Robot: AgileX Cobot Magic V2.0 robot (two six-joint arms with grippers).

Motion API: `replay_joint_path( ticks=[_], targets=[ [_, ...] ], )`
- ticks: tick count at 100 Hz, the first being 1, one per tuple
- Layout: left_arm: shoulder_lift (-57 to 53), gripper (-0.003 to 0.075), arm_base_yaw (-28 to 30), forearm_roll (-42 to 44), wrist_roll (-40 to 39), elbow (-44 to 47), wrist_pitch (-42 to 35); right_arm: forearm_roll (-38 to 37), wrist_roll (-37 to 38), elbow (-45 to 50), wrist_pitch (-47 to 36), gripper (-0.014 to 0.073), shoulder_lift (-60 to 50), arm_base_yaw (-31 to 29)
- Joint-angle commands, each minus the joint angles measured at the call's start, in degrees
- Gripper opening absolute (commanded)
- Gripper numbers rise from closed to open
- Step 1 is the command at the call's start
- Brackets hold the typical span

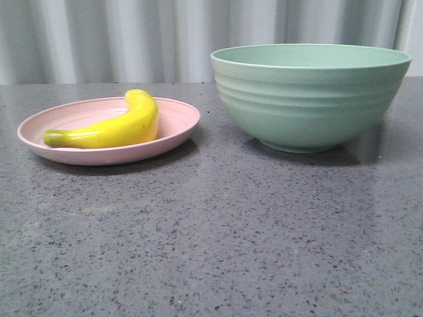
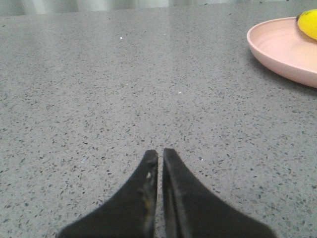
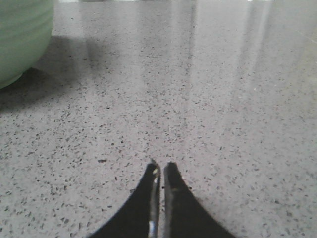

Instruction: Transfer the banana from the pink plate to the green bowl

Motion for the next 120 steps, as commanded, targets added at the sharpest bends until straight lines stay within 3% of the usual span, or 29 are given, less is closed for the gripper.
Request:
replay_joint_path(
  ticks=[1, 19, 41, 120],
  targets=[
    [-1.9, -0.0018, 0.1, 0.3, -0.1, 1.4, -4.1, 0.1, -0.5, 1.5, -1.4, -0.0074, -1.1, 0.2],
    [-1.9, -0.0019, 0.1, 0.3, -0.1, 1.4, -4.4, 0.1, -0.5, 1.5, -2.3, -0.0074, -1.1, 0.2],
    [-1.9, -0.0019, 0.1, 0.3, -0.1, 1.4, -5.3, 0.2, -0.5, 1.5, -10.0, -0.0074, -1.1, 0.2],
    [-1.9, -0.0018, 0.1, 1.0, -0.1, 1.4, -10.0, 4.6, -0.5, 1.5, -15.3, -0.0074, -1.1, 0.2]
  ],
)
